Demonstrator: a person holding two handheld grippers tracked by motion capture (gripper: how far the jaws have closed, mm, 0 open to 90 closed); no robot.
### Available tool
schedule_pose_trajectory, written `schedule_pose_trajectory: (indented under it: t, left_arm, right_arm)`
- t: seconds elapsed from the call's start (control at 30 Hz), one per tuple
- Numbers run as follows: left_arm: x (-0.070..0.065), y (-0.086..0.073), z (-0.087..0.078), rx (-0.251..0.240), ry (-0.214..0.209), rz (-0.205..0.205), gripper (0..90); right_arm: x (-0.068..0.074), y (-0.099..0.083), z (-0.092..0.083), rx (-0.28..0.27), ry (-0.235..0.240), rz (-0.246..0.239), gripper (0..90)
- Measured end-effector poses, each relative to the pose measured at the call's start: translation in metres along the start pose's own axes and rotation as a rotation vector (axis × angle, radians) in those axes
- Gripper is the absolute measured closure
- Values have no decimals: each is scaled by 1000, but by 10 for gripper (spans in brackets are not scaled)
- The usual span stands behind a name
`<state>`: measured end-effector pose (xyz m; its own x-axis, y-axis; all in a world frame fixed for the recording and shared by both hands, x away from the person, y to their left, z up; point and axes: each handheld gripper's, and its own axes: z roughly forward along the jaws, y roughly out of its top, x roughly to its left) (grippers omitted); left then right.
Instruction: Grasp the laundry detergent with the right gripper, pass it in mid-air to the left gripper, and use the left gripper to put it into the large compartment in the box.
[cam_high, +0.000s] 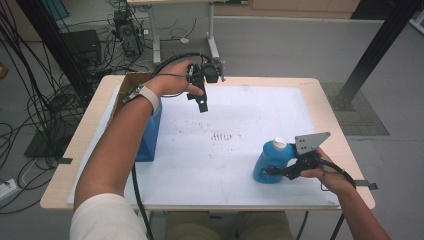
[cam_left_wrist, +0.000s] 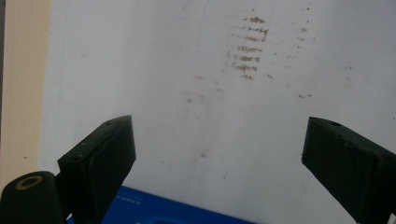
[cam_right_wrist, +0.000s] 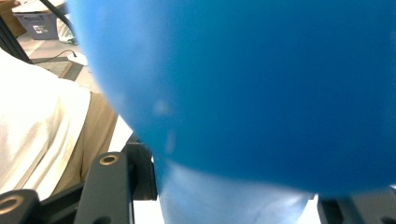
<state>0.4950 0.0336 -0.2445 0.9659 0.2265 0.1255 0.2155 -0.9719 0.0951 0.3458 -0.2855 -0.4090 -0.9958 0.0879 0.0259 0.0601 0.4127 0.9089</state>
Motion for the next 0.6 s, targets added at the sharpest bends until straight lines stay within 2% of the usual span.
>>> schedule_pose_trajectory:
  t: [0.6]
  left_arm:
    - [0, -2, 2, -3, -3, -4, 102]
  right_arm:
    - [0, 0, 0, 0, 0, -2, 428]
